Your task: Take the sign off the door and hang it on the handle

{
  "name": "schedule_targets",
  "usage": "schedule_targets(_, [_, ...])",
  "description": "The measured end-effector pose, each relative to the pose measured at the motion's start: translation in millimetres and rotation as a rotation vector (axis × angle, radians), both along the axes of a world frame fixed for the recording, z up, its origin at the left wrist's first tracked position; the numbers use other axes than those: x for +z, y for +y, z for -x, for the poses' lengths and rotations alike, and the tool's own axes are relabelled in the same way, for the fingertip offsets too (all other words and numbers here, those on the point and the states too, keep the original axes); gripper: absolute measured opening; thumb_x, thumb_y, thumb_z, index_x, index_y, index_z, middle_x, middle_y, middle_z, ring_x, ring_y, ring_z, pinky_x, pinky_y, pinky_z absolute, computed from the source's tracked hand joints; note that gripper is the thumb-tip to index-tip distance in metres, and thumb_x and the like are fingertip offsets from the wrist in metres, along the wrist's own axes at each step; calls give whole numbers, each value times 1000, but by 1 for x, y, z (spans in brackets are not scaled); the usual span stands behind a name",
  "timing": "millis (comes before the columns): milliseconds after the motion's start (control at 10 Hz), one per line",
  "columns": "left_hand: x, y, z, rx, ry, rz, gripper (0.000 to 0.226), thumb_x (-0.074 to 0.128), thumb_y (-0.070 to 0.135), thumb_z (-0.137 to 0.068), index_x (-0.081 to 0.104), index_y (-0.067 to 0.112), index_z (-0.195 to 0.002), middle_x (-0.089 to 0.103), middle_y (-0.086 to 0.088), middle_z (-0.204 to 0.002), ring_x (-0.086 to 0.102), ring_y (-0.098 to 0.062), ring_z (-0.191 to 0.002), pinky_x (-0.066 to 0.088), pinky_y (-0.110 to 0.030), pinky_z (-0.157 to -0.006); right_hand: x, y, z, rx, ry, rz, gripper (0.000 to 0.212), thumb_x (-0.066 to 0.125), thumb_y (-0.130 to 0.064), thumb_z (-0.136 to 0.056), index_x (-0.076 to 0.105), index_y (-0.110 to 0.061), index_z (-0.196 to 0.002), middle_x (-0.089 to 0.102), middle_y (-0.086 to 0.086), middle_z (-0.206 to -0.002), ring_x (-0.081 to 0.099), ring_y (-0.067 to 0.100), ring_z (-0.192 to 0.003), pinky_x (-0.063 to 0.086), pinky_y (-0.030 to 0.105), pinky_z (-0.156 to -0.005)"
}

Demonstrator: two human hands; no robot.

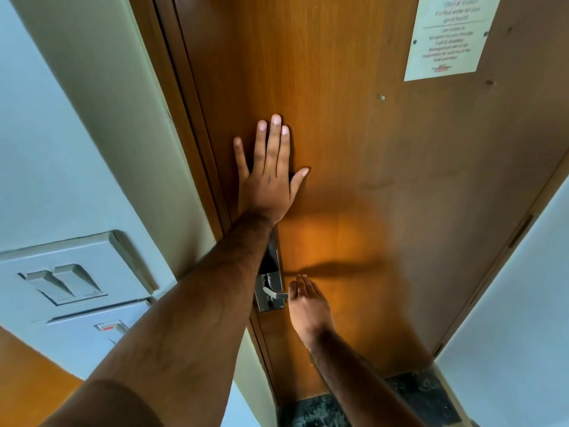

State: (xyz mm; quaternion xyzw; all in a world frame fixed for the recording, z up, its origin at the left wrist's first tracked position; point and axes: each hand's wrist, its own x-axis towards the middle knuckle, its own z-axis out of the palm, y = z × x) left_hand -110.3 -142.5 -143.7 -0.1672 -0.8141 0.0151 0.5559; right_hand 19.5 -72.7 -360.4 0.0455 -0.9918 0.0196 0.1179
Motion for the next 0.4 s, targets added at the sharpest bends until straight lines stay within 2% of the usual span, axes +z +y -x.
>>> schedule_targets(200, [-3,0,2,-6,-6,4,82,34,65,-102,24,9,-161,26,-12,-168,21,-31,-155,15,-65,-122,-1,12,6,79,34,-35,59,48,-14,-106,25,4,-158,26,27,-165,26,35,-155,16,43,-127])
schedule_targets(400, [1,0,-3,29,-29,40,82,29,63,-103,15,9,-162,16,-12,-170,15,-32,-157,9,-64,-123,24,32,9,196,7,-278,87,66,-13,-97,9,3,-161,-5,27,-169,6,38,-158,0,45,-124])
